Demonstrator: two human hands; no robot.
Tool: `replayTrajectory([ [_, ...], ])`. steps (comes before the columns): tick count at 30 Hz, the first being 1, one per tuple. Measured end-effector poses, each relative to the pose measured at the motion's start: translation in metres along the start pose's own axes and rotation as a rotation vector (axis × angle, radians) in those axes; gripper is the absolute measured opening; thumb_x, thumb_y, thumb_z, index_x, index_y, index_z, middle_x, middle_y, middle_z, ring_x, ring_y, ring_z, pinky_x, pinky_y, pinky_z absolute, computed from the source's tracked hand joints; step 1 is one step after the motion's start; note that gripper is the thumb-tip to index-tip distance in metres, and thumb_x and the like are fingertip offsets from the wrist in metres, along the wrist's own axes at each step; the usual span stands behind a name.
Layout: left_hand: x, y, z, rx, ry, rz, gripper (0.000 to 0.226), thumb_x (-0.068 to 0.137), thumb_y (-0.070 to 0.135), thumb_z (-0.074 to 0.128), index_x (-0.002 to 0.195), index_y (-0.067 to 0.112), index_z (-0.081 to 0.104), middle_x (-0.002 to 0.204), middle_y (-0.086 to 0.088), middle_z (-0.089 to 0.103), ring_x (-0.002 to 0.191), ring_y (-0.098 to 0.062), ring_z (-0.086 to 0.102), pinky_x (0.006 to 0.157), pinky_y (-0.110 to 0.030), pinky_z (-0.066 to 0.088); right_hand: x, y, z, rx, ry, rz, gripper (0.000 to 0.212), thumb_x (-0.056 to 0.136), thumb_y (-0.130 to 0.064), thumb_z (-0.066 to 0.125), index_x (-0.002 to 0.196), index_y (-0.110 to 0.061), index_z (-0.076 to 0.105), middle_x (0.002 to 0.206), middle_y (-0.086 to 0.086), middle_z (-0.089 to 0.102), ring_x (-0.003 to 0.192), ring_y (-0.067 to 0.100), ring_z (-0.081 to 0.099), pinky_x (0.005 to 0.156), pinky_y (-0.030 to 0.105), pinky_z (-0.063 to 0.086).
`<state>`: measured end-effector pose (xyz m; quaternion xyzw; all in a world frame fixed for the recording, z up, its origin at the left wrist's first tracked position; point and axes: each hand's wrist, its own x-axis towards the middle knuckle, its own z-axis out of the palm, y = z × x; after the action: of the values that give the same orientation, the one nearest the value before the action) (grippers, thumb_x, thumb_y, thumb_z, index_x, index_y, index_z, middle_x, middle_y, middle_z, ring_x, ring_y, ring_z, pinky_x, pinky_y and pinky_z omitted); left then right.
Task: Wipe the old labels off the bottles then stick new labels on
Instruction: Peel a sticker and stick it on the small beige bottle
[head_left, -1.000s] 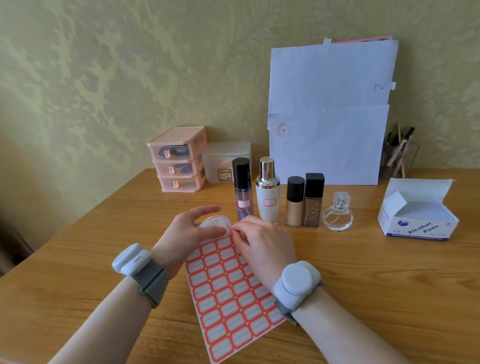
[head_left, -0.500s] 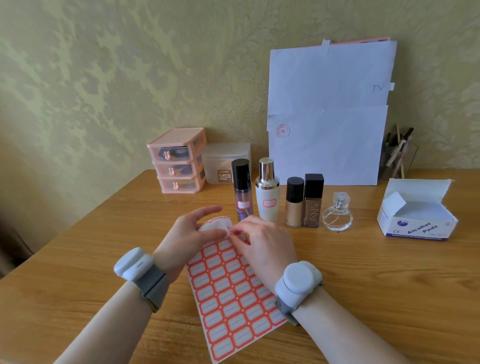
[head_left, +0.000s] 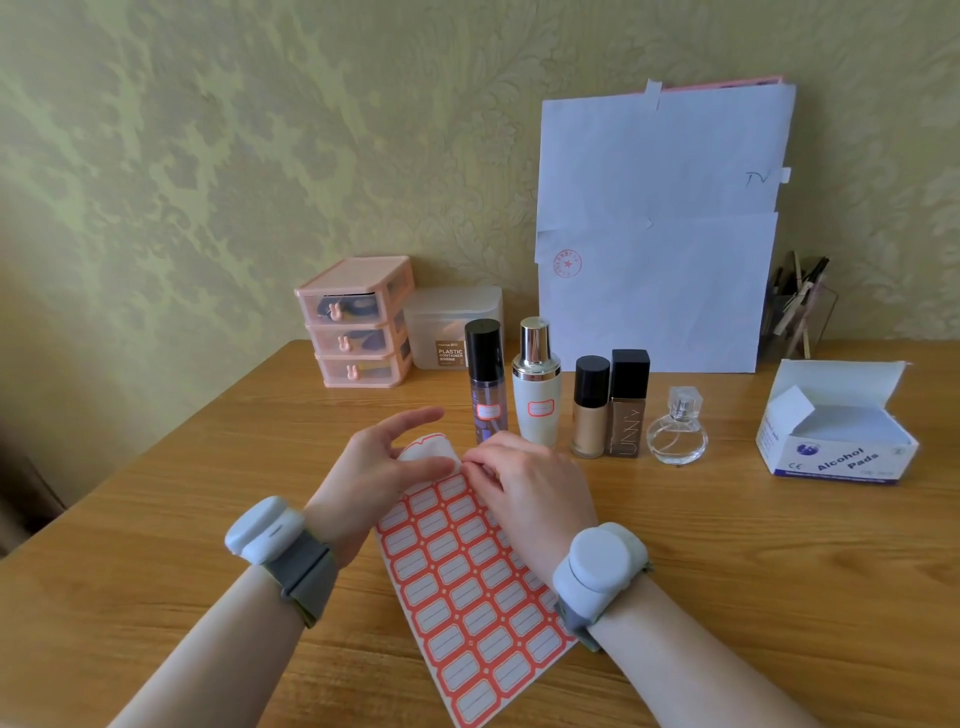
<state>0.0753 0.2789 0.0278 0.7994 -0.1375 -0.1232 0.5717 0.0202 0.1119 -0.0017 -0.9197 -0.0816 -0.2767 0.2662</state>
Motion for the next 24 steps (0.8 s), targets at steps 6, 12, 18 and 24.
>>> replayTrajectory([
  [6, -0.0017, -0.0009, 0.002, -0.032, 0.0, -0.022, 0.05, 0.089, 0.012, 0.072, 0.127, 0.038, 0.053, 0.085, -0.004, 0.079, 0.074, -0.026, 0.078, 0.055, -0.026, 0.06, -0.0002, 0.0, 0.002, -0.064, 0.019, -0.014, 0.025, 0.102, -0.033, 0.049, 0.103, -0.021, 0.071, 0.1, -0.008, 0.068, 0.08, 0.015, 0.065, 0.064, 0.034, 0.056],
  [12, 0.0003, -0.0012, -0.0001, -0.078, 0.014, -0.041, 0.049, 0.09, 0.012, 0.071, 0.13, 0.035, 0.053, 0.089, -0.003, 0.079, 0.076, -0.026, 0.078, 0.056, -0.028, 0.06, -0.0004, 0.0079, 0.0024, 0.019, 0.064, 0.078, 0.023, 0.099, -0.037, 0.054, 0.109, -0.024, 0.071, 0.113, -0.012, 0.067, 0.094, 0.007, 0.063, 0.075, 0.021, 0.053],
  [18, -0.0015, -0.0018, 0.0009, -0.067, -0.037, -0.067, 0.047, 0.09, 0.012, 0.071, 0.126, 0.037, 0.054, 0.09, -0.004, 0.079, 0.078, -0.027, 0.078, 0.057, -0.029, 0.061, -0.0011, 0.0039, 0.0034, 0.034, 0.044, 0.074, 0.027, 0.094, -0.042, 0.062, 0.116, -0.029, 0.069, 0.11, -0.011, 0.072, 0.097, 0.01, 0.064, 0.075, 0.027, 0.055],
  [24, -0.001, 0.0026, -0.0038, -0.022, -0.036, -0.09, 0.032, 0.09, 0.019, 0.072, 0.118, 0.032, 0.061, 0.089, -0.005, 0.079, 0.078, -0.026, 0.078, 0.059, -0.03, 0.061, -0.0015, 0.0024, 0.0027, 0.049, 0.087, 0.041, 0.023, 0.095, -0.029, 0.064, 0.116, -0.025, 0.071, 0.109, -0.008, 0.072, 0.103, 0.013, 0.061, 0.079, 0.033, 0.056],
])
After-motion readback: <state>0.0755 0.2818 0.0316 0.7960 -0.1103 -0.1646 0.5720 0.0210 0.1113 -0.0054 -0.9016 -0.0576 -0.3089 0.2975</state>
